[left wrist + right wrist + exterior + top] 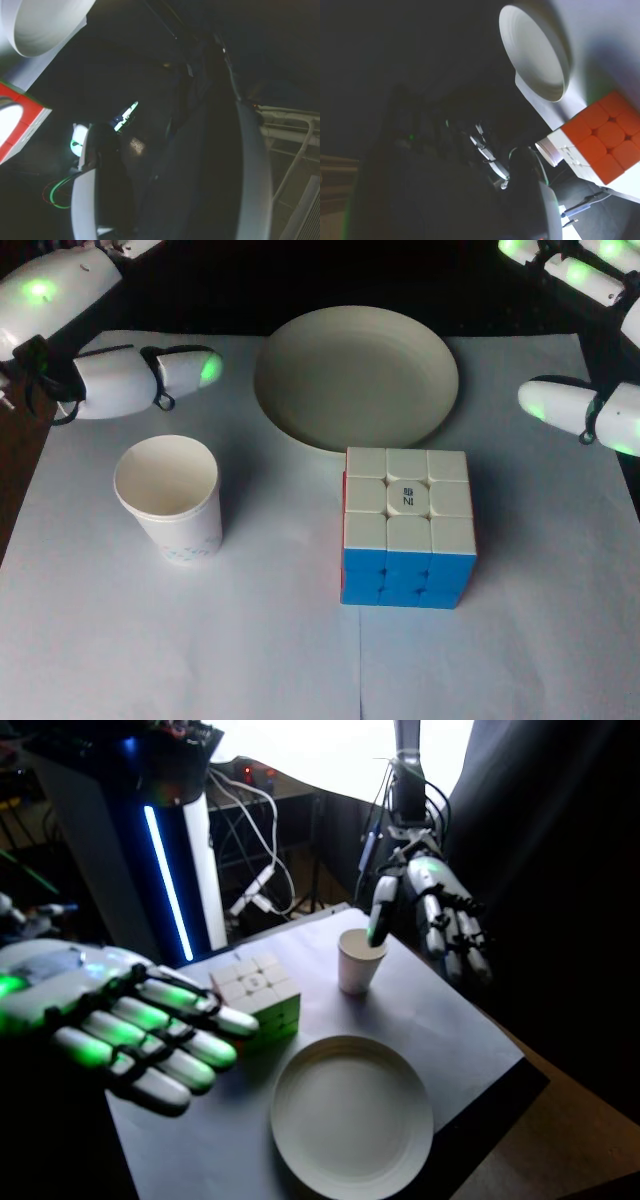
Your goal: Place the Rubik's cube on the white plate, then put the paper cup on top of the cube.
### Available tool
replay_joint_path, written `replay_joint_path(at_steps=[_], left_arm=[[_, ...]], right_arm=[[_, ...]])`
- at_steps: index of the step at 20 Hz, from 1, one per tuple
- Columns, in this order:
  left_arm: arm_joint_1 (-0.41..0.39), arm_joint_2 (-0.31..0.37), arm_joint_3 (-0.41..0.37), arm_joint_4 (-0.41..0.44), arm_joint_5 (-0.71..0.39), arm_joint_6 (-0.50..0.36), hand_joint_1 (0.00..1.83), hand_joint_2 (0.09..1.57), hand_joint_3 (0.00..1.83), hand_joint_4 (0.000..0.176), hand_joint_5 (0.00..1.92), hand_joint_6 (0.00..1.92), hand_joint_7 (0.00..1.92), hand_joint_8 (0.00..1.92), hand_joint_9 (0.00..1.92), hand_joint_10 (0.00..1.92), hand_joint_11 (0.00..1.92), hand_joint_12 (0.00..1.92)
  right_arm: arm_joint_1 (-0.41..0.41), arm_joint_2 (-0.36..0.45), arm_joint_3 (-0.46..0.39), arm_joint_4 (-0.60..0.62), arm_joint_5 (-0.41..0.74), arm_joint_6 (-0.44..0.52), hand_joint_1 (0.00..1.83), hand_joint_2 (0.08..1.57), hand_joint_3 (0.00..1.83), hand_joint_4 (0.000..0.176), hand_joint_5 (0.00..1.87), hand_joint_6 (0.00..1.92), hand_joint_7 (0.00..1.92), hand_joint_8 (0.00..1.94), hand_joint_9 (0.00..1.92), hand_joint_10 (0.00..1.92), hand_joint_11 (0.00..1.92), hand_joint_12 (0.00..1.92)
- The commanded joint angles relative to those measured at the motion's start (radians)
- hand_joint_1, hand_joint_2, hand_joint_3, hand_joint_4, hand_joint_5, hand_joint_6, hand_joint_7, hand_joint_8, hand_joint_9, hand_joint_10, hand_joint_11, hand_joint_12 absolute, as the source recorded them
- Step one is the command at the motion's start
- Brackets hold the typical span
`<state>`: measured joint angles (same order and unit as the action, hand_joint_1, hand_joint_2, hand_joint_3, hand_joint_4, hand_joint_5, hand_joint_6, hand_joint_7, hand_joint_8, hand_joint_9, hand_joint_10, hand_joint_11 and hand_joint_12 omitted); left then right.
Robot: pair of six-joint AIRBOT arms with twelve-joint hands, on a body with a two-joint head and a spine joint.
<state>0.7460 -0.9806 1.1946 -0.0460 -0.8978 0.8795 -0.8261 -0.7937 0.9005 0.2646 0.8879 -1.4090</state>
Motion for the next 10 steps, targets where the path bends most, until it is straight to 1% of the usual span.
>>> replay_joint_path(at_steps=[1, 2, 3, 4, 5, 6, 7, 8, 9, 10], left_arm=[[-0.008, 0.008, 0.001, -0.008, -0.132, -0.002, 0.46, 1.24, 0.00, 0.093, 0.06, 0.00, 0.00, 0.00, 0.02, 0.01, 0.00, 0.95], [-0.007, 0.010, 0.000, -0.009, -0.138, -0.002, 0.47, 1.25, 0.00, 0.078, 0.08, 0.00, 0.01, 0.00, 0.03, 0.00, 0.00, 0.91], [-0.007, 0.008, 0.000, -0.009, -0.142, -0.002, 0.44, 1.25, 0.00, 0.083, 0.07, 0.00, 0.01, 0.00, 0.02, 0.00, 0.00, 0.84], [-0.007, 0.007, -0.001, -0.013, -0.154, -0.002, 0.39, 1.25, 0.00, 0.083, 0.05, 0.00, 0.00, 0.00, 0.01, 0.00, 0.00, 0.69], [0.001, 0.021, -0.012, -0.013, -0.161, -0.002, 0.41, 1.24, 0.00, 0.093, 0.05, 0.00, 0.01, 0.00, 0.02, 0.00, 0.00, 0.62], [0.002, 0.022, -0.012, -0.013, -0.161, -0.002, 0.43, 1.24, 0.00, 0.103, 0.06, 0.00, 0.02, 0.00, 0.04, 0.01, 0.00, 0.71], [0.004, 0.027, -0.013, -0.013, -0.161, -0.002, 0.43, 1.23, 0.00, 0.099, 0.06, 0.00, 0.02, 0.00, 0.03, 0.00, 0.00, 0.74], [0.004, 0.027, -0.013, -0.013, -0.165, -0.002, 0.42, 1.23, 0.00, 0.104, 0.05, 0.00, 0.02, 0.00, 0.03, 0.00, 0.00, 0.67], [0.004, 0.027, -0.015, -0.014, -0.170, -0.002, 0.40, 1.22, 0.00, 0.112, 0.04, 0.00, 0.01, 0.00, 0.00, 0.01, 0.00, 0.38], [0.005, 0.028, -0.017, -0.015, -0.177, -0.002, 0.39, 1.23, 0.00, 0.115, 0.03, 0.00, 0.00, 0.00, 0.00, 0.00, 0.00, 0.31]], right_arm=[[0.011, -0.001, 0.006, -0.010, 0.127, 0.000, 0.20, 1.31, 0.00, 0.123, 0.00, 0.00, 0.00, 0.00, 0.00, 0.00, 0.00, 0.60], [0.011, -0.001, 0.006, -0.010, 0.128, 0.000, 0.19, 1.30, 0.00, 0.120, 0.00, 0.00, 0.00, 0.00, 0.00, 0.00, 0.00, 0.68], [0.011, -0.001, 0.005, -0.010, 0.128, 0.000, 0.18, 1.29, 0.00, 0.107, 0.00, 0.00, 0.00, 0.00, 0.00, 0.00, 0.00, 0.83], [0.011, -0.001, 0.005, -0.010, 0.128, 0.000, 0.20, 1.28, 0.00, 0.092, 0.00, 0.00, 0.00, 0.00, 0.00, 0.00, 0.00, 1.03], [0.012, -0.001, 0.006, -0.010, 0.128, 0.000, 0.25, 1.28, 0.00, 0.109, 0.00, 0.00, 0.00, 0.00, 0.00, 0.00, 0.00, 0.40], [0.012, -0.001, 0.006, -0.010, 0.128, 0.000, 0.26, 1.27, 0.00, 0.123, 0.00, 0.00, 0.00, 0.00, 0.00, 0.00, 0.00, 0.31], [0.012, -0.001, 0.005, -0.010, 0.128, 0.000, 0.24, 1.26, 0.00, 0.116, 0.00, 0.00, 0.00, 0.00, 0.00, 0.00, 0.00, 0.36], [0.012, -0.001, 0.004, -0.010, 0.128, 0.000, 0.26, 1.24, 0.00, 0.150, 0.00, 0.00, 0.00, 0.00, 0.00, 0.00, 0.00, 0.32], [0.012, -0.001, 0.002, -0.010, 0.128, 0.002, 0.25, 1.24, 0.00, 0.143, 0.00, 0.00, 0.00, 0.00, 0.00, 0.00, 0.00, 0.62], [0.011, -0.001, -0.002, -0.012, 0.128, 0.024, 0.31, 1.24, 0.00, 0.107, 0.00, 0.00, 0.00, 0.00, 0.03, 0.01, 0.00, 0.66]])
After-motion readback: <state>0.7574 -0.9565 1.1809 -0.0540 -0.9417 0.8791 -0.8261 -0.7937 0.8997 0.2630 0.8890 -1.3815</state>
